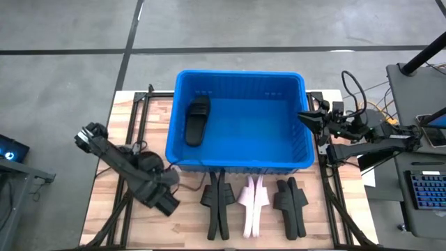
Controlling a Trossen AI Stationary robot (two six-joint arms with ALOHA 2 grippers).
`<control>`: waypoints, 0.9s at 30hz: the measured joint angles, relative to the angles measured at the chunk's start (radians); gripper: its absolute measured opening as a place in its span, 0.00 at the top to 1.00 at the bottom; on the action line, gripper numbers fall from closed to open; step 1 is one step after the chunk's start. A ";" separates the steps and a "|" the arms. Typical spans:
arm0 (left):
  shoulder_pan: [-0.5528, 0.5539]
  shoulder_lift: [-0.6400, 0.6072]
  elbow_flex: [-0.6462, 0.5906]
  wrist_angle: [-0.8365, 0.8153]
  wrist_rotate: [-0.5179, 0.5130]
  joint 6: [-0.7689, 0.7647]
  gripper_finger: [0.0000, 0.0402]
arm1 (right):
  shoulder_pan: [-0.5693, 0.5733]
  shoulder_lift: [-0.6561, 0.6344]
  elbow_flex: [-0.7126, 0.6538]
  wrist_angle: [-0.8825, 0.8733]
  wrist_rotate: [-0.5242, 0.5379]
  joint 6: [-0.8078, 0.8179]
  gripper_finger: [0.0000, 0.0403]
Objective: Pick and place slides into bin
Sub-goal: Put the black slides into the blue bin
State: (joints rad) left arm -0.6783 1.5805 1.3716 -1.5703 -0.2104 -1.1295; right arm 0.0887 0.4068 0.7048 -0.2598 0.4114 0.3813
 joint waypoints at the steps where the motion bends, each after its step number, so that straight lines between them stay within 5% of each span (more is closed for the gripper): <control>1: -0.020 -0.004 -0.021 0.001 -0.001 -0.024 0.22 | 0.000 0.000 0.000 0.001 0.000 0.000 0.80; 10: -0.128 -0.215 -0.296 0.023 -0.006 -0.351 0.22 | 0.000 0.000 0.000 0.001 0.000 0.000 0.83; 19: -0.126 -0.387 -0.551 0.223 0.031 -0.357 0.22 | 0.000 0.000 0.000 -0.023 0.000 0.003 0.80; 27: -0.126 -0.339 -0.614 0.227 0.093 -0.357 0.22 | 0.000 0.000 0.000 -0.029 0.000 0.003 0.80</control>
State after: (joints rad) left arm -0.8047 1.2414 0.7571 -1.3434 -0.1177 -1.4864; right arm 0.0887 0.4068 0.7048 -0.2886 0.4114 0.3843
